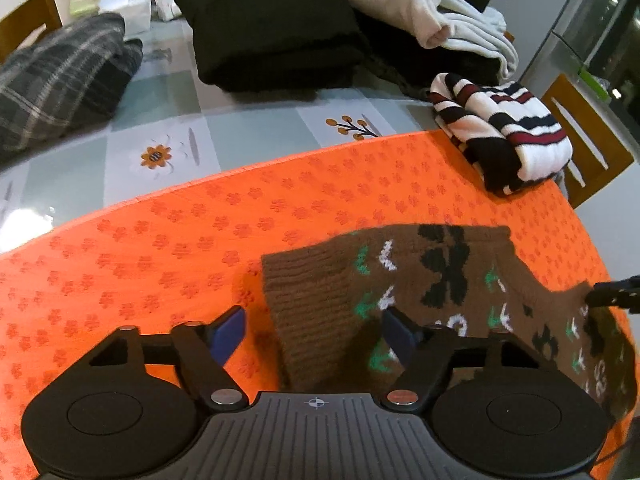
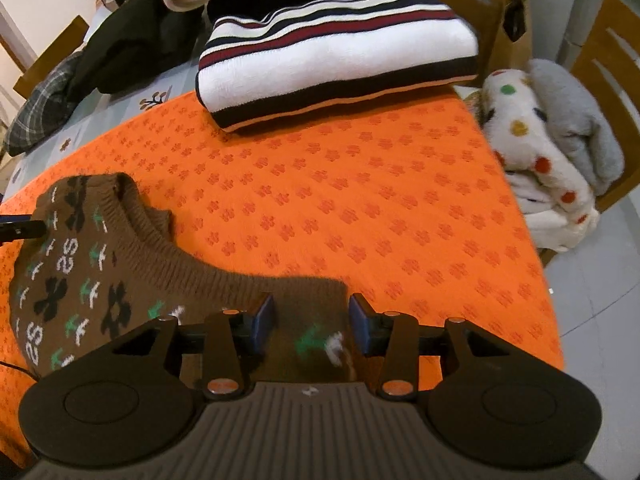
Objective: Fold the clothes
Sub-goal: 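Grasp the vest hem with the left gripper while the right gripper grasps beside it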
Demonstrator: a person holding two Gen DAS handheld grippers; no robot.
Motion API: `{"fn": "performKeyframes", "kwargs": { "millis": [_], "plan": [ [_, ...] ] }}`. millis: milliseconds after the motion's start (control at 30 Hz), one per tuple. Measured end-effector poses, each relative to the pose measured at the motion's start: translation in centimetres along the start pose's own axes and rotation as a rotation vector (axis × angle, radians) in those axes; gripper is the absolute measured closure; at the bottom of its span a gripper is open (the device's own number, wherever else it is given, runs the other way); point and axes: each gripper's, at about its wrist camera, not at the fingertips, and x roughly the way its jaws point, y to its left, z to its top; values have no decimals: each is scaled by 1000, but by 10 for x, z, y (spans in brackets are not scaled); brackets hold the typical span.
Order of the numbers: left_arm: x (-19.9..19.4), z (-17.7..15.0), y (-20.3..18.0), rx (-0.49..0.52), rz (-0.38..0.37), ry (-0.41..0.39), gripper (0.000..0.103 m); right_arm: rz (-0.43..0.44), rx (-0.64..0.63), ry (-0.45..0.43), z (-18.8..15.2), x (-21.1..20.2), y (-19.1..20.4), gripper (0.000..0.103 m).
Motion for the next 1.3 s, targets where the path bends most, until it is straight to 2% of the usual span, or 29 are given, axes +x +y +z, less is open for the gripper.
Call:
{"fn": "performKeyframes", "kwargs": {
  "millis": [100,133,167,200,267,367,533,633,900,1033,1133,1200,1300],
  "plan": [
    [5,3,2,-21,-24,0,46,14,1,9,5,8,0,56],
    [4,2,3,-27,-22,-12,55,18,-2,12,6,9,0,64],
    [1,2,4,-33,-19,-27,65,24,-7,13,7,9,1,78],
    [-3,2,6,-41,-21,-40,70,33,-10,15,7,9,2,85],
    [-12,1,9,-53,-30,-66,83,42,-16,6,7,5,6,91],
    [-29,2,11,-54,-50,-111,90,40,-32,-29,7,-9,15,94],
    [-66,11,6,-27,-66,-218,97,45,-47,-133,15,-47,29,95],
    [-89,27,3,-10,-70,-294,97,34,-64,-218,27,-74,37,96],
    [-170,90,-4,33,-92,-565,98,16,-122,-533,78,-164,56,97],
    [-223,124,-8,48,-117,-705,98,13,-157,-701,106,-219,66,97],
    [-261,135,-8,62,-129,-797,98,34,-176,-809,119,-257,73,97],
    [-285,137,-6,62,-153,-839,98,46,-189,-852,120,-275,78,97],
    [-305,125,1,55,-184,-852,98,63,-216,-860,112,-284,85,97]
  ]
}}
